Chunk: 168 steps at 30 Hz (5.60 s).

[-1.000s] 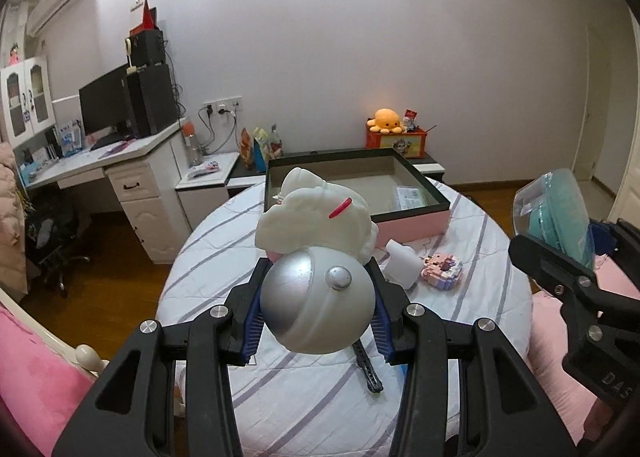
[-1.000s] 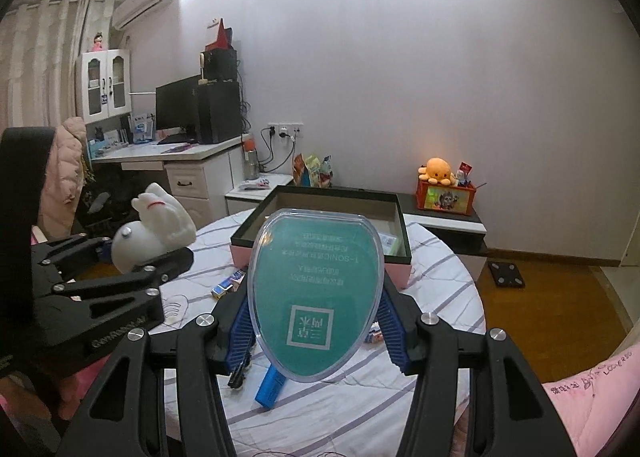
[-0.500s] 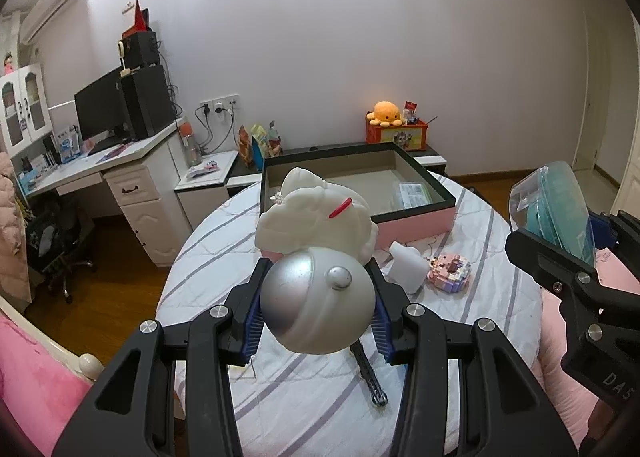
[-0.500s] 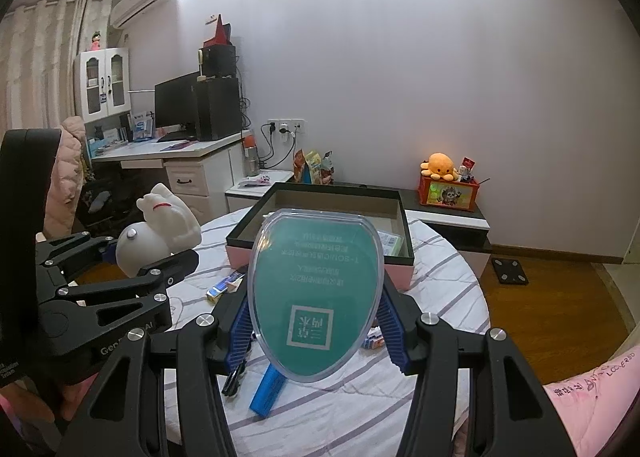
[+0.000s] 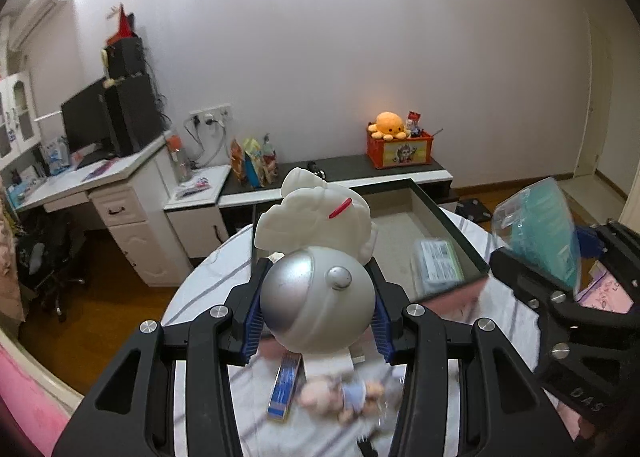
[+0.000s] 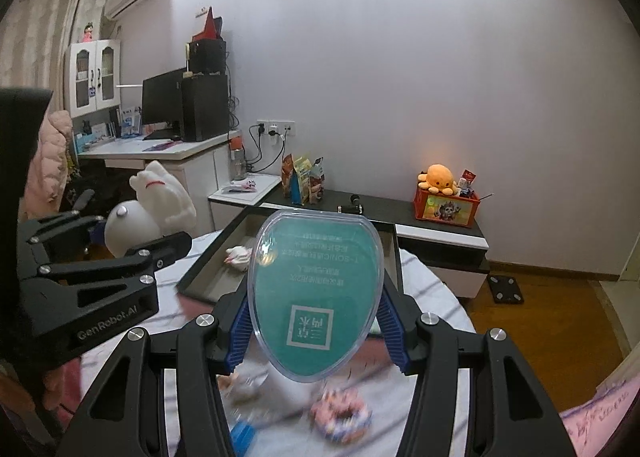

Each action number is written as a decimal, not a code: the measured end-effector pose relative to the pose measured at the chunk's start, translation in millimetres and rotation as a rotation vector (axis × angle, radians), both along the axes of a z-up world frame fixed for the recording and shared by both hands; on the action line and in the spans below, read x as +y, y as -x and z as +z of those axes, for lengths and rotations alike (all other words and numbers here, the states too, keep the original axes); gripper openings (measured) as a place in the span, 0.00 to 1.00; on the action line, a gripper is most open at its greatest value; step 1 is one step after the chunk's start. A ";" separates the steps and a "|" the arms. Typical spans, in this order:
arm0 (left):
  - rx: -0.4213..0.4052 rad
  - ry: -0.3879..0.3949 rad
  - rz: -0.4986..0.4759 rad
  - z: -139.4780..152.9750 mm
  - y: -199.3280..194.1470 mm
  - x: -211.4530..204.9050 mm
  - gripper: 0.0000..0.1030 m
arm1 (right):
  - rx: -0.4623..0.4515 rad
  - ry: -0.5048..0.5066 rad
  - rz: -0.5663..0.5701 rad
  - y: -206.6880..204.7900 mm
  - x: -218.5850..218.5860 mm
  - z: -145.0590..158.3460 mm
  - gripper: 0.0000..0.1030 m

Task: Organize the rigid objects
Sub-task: 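Carry the teal case and silver ball toy into the tray and release, then withdraw both tools from the tray and hold above the table, then grasp the pink block donut with the right tool while the left tool grasps the blue-gold box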

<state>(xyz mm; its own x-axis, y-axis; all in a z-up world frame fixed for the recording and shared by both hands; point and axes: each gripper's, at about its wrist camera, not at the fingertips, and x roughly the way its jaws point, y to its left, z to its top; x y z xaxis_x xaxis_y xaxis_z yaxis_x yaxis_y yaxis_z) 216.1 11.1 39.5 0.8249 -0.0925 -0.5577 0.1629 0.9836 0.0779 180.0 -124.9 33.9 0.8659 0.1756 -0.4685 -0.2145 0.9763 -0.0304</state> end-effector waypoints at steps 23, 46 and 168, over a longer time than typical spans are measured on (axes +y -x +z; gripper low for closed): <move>0.277 -0.224 0.111 -90.4 -128.2 -3.5 0.90 | 0.256 0.087 -0.004 -132.8 17.1 -79.9 0.82; 0.258 -0.117 0.101 -66.6 -107.7 7.0 0.94 | 0.232 0.032 -0.016 -113.2 4.0 -56.6 0.82; 0.444 0.027 0.064 -128.2 -5.6 56.7 0.20 | 0.426 -0.002 -0.148 -14.4 -34.9 -116.7 0.52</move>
